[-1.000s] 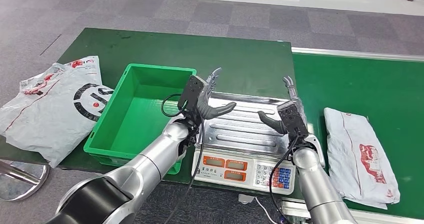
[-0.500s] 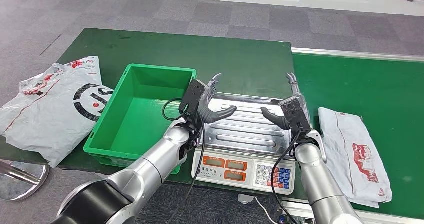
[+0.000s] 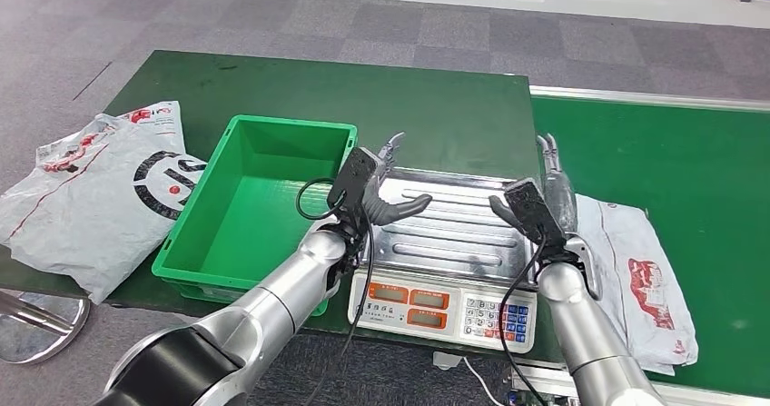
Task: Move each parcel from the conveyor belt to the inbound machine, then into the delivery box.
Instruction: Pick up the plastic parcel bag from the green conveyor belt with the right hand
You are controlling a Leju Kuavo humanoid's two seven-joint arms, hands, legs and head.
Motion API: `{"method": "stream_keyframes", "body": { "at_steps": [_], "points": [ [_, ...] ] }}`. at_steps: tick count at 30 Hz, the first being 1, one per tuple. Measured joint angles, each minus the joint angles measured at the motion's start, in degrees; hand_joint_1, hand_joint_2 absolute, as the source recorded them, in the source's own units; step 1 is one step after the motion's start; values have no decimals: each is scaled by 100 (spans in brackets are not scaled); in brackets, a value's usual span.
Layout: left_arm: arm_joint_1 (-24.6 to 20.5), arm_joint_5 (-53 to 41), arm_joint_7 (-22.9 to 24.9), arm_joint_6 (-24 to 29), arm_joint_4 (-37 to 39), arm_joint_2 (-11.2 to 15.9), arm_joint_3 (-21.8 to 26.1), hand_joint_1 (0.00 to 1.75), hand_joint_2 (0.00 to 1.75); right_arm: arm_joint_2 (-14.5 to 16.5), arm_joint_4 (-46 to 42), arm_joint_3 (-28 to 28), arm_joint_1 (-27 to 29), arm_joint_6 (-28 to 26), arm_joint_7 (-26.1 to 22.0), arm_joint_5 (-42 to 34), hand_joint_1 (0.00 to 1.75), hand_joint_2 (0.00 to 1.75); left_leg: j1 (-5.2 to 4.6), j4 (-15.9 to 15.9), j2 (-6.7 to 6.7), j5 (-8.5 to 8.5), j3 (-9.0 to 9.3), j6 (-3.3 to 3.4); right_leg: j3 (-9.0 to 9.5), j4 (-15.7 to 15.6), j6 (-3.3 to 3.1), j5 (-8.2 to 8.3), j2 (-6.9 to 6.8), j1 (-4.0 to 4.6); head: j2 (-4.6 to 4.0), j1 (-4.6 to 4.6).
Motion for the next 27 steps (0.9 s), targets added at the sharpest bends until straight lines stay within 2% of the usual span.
{"method": "stream_keyframes", "body": {
  "at_steps": [5, 7, 13, 16, 20, 23, 27],
  "points": [
    [-1, -68, 73, 117, -1, -44, 0, 0, 175, -130, 126, -24, 19, -1081, 405, 1189, 0, 175, -1, 2, 0, -1, 0, 2, 0, -1, 0, 0, 0, -1, 0, 0],
    [-2, -97, 108, 162, 1, -69, 0, 0, 175, -169, 172, -93, 59, -1317, 512, 1574, 0, 175, -2, 2, 1, -2, 0, 3, 0, -1, 0, 0, 0, -1, 0, 0],
    [-4, -147, 134, 215, 1, -115, 0, 0, 175, -216, 232, -301, 180, -1394, 628, 2064, 0, 175, -1, 2, 1, -3, 0, 4, -1, -1, 0, 0, 1, -1, 0, 0],
    [-3, -198, 133, 253, 3, -135, 0, 0, 175, -204, 189, -573, 306, -1411, 807, 2826, 0, 175, -1, 2, -3, -3, -1, 4, 0, -1, 1, -1, -5, 0, 0, 0],
    [7, -279, 109, 291, 4, -157, 0, 0, 175, -156, 9, -1203, 609, -1422, 994, 3848, 0, 175, -2, 2, -9, -4, -4, 5, 1, -2, 2, -2, -14, -1, 0, 0],
    [37, -294, 55, 318, 3, -161, 0, 0, 175, -172, 28, -1596, 804, -1409, 1102, 3962, 0, 175, -2, 2, -9, -6, -7, 8, 1, -4, 3, -2, -17, -2, 0, 0],
    [92, -294, -28, 346, -3, -140, 0, 0, 175, -294, 375, -1834, 895, -1172, 1460, 3935, 0, 175, -3, 2, -8, -8, -9, 10, 0, -6, 3, -2, -16, -2, 0, 0]
  ]
}}
